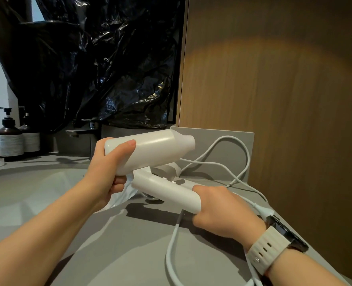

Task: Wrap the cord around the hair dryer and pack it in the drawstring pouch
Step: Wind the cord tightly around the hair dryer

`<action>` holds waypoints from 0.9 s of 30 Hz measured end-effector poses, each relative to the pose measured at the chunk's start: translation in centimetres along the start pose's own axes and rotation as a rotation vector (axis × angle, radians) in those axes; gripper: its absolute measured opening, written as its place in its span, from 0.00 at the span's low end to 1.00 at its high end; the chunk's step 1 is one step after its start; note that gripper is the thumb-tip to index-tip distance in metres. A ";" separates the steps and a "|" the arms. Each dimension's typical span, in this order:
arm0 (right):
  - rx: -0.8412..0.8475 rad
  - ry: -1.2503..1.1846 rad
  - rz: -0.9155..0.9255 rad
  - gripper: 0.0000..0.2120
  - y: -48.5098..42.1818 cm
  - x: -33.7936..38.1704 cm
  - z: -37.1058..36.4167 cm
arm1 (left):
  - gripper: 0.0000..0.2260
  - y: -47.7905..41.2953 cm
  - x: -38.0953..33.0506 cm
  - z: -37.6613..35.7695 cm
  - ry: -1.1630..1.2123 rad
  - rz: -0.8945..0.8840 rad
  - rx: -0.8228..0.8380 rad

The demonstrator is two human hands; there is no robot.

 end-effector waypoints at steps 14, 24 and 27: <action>0.056 0.056 0.044 0.13 -0.3 -0.4 0.0 | 0.19 0.4 0.2 0.1 -0.012 0.059 0.102; 0.021 0.149 0.146 0.13 -0.4 -1.2 0.3 | 0.17 2.4 0.6 -0.8 -0.125 0.041 0.179; 0.022 0.123 0.108 0.13 -0.6 -1.5 -0.1 | 0.17 2.3 0.8 -0.7 -0.137 0.050 0.173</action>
Point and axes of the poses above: each hand's wrist, its own y-axis away from the middle knuckle, its own z-axis out of the back of the hand, x = y × z, the point moved 6 cm from there along -y, towards the middle knuckle, and after that the axes turned 12 degrees about -x, right-handed, at the moved point
